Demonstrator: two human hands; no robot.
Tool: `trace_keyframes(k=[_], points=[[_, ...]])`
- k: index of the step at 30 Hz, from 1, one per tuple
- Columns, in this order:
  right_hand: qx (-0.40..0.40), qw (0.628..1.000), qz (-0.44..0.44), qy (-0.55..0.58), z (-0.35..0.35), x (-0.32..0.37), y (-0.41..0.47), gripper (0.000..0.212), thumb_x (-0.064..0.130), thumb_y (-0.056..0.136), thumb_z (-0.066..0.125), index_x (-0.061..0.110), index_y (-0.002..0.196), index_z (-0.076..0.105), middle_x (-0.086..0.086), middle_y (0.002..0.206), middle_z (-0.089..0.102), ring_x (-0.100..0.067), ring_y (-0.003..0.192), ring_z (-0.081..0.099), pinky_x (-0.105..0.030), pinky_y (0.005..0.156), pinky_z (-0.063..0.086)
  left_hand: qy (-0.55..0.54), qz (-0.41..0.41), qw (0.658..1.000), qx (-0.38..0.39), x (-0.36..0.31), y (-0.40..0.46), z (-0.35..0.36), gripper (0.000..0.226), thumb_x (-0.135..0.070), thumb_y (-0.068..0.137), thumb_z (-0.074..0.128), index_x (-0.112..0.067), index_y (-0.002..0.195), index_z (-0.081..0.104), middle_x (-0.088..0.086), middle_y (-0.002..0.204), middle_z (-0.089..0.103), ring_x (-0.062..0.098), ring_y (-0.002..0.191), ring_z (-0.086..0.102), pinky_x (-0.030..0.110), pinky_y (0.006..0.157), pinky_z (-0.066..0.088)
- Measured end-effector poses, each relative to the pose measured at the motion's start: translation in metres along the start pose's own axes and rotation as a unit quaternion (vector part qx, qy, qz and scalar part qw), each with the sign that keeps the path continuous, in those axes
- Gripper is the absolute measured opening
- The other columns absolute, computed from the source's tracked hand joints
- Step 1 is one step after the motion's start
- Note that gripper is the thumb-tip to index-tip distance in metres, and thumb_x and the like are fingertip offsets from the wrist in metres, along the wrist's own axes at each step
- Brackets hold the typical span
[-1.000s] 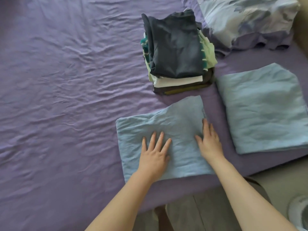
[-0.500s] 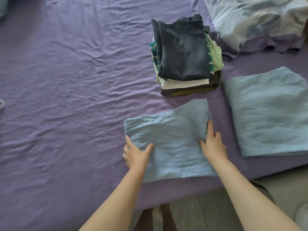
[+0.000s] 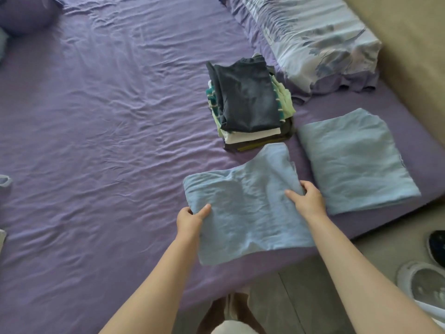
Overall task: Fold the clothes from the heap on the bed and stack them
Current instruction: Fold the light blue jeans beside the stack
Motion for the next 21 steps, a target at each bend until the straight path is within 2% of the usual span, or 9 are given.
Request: trace_keyframes(k=[3, 8, 10, 13, 15, 18, 21], points=[[-0.017, 1.0, -0.011, 0.024, -0.025, 0.016, -0.017, 0.041, 0.022, 0.086, 0.067, 0.01, 0.123, 0.055, 0.001, 0.101, 0.057, -0.016, 0.089, 0.054, -0.028, 0.076, 0.041, -0.007, 0.004, 1.0, 0.021, -0.017, -0.018, 0.001, 0.031, -0.022, 0.083, 0.074, -0.002, 0.104, 0.063, 0.012, 0.098, 0.07, 0.03, 0.085, 0.068, 0.042, 0.076, 0.056], [-0.047, 0.998, -0.029, 0.009, -0.077, 0.045, -0.032, 0.037, 0.022, 0.089, 0.064, 0.01, 0.123, 0.056, 0.003, 0.098, 0.055, -0.014, 0.086, 0.051, -0.026, 0.072, 0.037, 0.006, 0.014, 0.998, 0.056, -0.05, -0.046, 0.017, 0.038, -0.018, 0.085, 0.072, -0.001, 0.115, 0.057, 0.016, 0.108, 0.067, 0.035, 0.094, 0.066, 0.05, 0.089, 0.053], [-0.058, 0.997, -0.037, 0.015, -0.098, 0.052, -0.032, 0.032, 0.022, 0.09, 0.062, 0.01, 0.12, 0.058, 0.001, 0.098, 0.057, -0.015, 0.083, 0.052, -0.028, 0.07, 0.039, 0.011, 0.025, 0.997, 0.068, -0.062, -0.054, 0.03, 0.037, -0.014, 0.087, 0.069, 0.001, 0.118, 0.056, 0.017, 0.111, 0.066, 0.035, 0.096, 0.065, 0.049, 0.089, 0.053], [-0.062, 0.997, -0.04, 0.026, -0.13, 0.057, -0.024, 0.026, 0.02, 0.091, 0.059, 0.012, 0.116, 0.057, 0.0, 0.096, 0.06, -0.012, 0.075, 0.054, -0.026, 0.061, 0.043, 0.027, 0.042, 0.994, 0.094, -0.077, -0.066, 0.059, 0.031, -0.002, 0.09, 0.059, 0.002, 0.119, 0.053, 0.018, 0.11, 0.064, 0.03, 0.085, 0.063, 0.038, 0.07, 0.052], [-0.054, 0.998, -0.031, 0.028, -0.152, 0.057, -0.013, 0.03, 0.015, 0.091, 0.056, 0.013, 0.121, 0.055, 0.002, 0.092, 0.058, -0.014, 0.077, 0.055, -0.027, 0.063, 0.045, 0.056, 0.056, 0.99, 0.114, -0.087, -0.073, 0.083, 0.029, 0.005, 0.087, 0.052, 0.0, 0.116, 0.052, 0.017, 0.106, 0.062, 0.028, 0.082, 0.061, 0.034, 0.063, 0.051], [-0.04, 0.999, -0.018, 0.001, -0.187, 0.05, 0.01, 0.039, 0.009, 0.091, 0.05, 0.012, 0.13, 0.051, -0.003, 0.103, 0.059, -0.02, 0.087, 0.056, -0.031, 0.07, 0.046, 0.113, 0.08, 0.981, 0.133, -0.1, -0.08, 0.124, 0.024, 0.008, 0.083, 0.044, -0.005, 0.102, 0.052, 0.019, 0.11, 0.059, 0.035, 0.097, 0.059, 0.042, 0.08, 0.051], [-0.042, 0.998, -0.01, -0.041, -0.224, 0.037, 0.036, 0.041, 0.007, 0.091, 0.049, 0.012, 0.132, 0.05, -0.008, 0.111, 0.06, -0.021, 0.087, 0.054, -0.032, 0.072, 0.045, 0.127, 0.1, 0.977, 0.139, -0.11, -0.084, 0.168, 0.026, 0.01, 0.081, 0.041, -0.007, 0.097, 0.05, 0.017, 0.107, 0.057, 0.033, 0.095, 0.057, 0.045, 0.08, 0.051]])
Point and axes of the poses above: each hand's wrist, its own y-axis towards the middle knuckle, its own z-axis out of the palm, x = y × z, the point moved 5 cm from there along y, towards the middle knuckle
